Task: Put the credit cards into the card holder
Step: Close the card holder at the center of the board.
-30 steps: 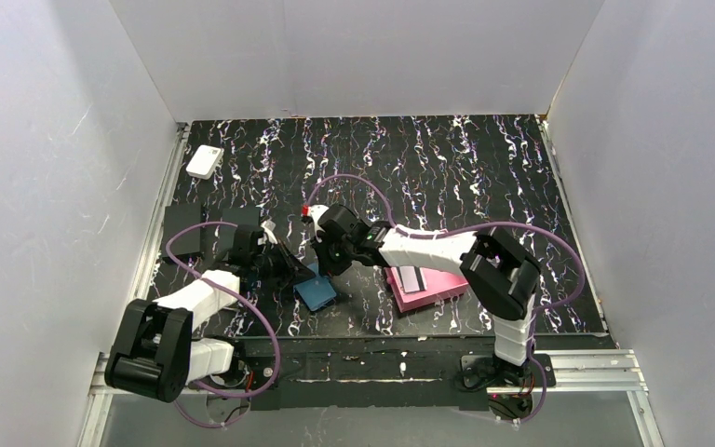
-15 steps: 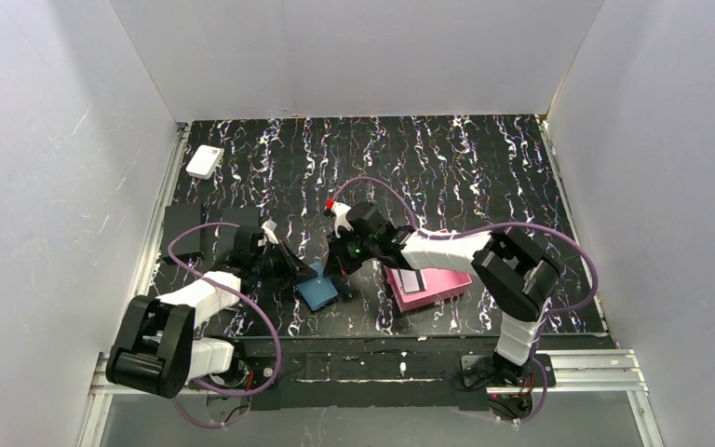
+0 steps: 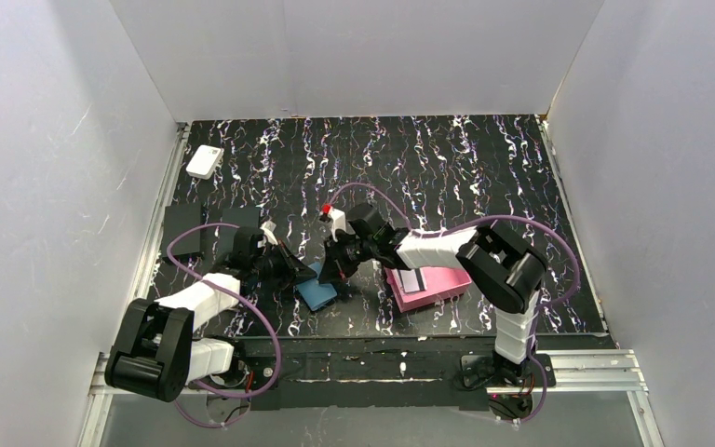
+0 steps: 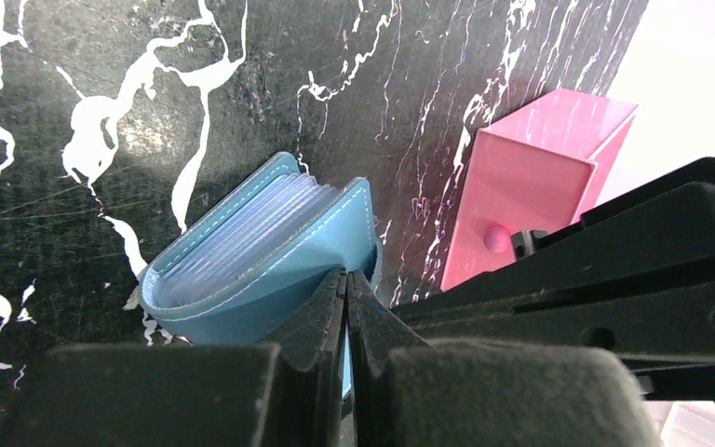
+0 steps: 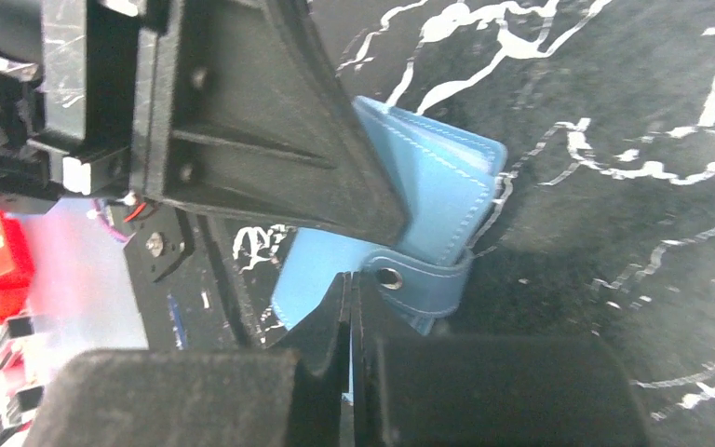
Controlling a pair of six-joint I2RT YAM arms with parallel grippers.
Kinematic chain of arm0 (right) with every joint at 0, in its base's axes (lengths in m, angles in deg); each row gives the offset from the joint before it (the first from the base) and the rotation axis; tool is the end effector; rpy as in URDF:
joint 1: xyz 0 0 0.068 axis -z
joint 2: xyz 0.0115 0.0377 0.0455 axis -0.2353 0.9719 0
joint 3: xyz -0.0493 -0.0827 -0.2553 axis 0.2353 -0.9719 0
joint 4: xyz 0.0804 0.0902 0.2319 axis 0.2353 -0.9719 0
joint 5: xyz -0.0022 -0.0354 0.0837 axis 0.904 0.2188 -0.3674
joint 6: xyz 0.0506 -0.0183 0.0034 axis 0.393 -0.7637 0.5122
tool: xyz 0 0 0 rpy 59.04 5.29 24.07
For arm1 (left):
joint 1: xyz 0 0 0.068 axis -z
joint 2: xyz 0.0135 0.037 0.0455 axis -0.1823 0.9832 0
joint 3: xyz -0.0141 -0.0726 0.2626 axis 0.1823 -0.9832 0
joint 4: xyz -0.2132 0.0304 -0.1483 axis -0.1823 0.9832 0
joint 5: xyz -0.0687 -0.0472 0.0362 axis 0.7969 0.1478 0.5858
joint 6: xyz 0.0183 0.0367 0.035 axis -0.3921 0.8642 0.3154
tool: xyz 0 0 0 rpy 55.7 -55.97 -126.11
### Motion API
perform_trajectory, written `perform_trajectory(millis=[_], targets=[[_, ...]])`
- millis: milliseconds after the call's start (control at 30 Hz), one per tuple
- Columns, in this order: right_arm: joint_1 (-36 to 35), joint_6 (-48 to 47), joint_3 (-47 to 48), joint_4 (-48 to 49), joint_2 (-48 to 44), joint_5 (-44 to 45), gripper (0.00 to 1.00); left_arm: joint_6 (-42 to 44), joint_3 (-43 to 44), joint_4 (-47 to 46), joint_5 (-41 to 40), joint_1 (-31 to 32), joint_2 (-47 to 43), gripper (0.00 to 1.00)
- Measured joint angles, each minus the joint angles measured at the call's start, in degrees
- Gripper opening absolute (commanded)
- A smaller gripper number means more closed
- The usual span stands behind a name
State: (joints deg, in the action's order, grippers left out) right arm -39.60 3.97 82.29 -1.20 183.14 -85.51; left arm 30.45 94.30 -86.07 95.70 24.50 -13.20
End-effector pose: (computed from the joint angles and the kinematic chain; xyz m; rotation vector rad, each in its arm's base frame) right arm 0.2245 0.3290 0.1653 -0.9259 2.1905 1.2582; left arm 0.2058 -0.0689 0.1445 -0.4923 2.3978 -1.1217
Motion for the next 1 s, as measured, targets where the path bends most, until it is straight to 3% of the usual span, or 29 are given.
perform_trajectory(millis=[400,500,533,700,733,800,900,1000], targets=[[-1.09,4.55,0.02,7.08,3.28,-7.26,0.02,-0.39,-0.70,-0.83,-0.13,0.00,-0.50,0.00],[-0.87,1.77,0.81,-2.51,0.15,-3.10,0.63,-0.02,-0.02,2.23,-0.85,0.00,-1.81,0.19],[-0.87,-0.20,0.83,-6.67,-3.41,-0.42,0.98,0.44,0.92,5.38,-1.27,0.00,-2.71,0.21],[-0.52,-3.74,3.69,-16.28,-14.38,7.37,0.98,4.50,8.50,25.20,-3.61,-1.70,-12.22,0.55],[1.60,-0.55,3.72,-17.73,-14.47,7.10,0.98,4.83,9.88,28.00,-3.45,-2.25,-13.97,0.50],[4.31,1.64,3.28,-17.46,-14.03,4.37,0.80,5.11,10.71,33.03,-3.26,-3.08,-17.68,0.36],[4.20,1.05,4.44,-20.28,-12.68,6.23,0.57,4.48,9.44,35.58,-2.10,-4.04,-23.56,0.26],[1.22,0.15,5.88,-22.60,-10.86,9.01,0.53,1.95,4.52,32.20,0.81,-4.68,-25.70,0.18]])
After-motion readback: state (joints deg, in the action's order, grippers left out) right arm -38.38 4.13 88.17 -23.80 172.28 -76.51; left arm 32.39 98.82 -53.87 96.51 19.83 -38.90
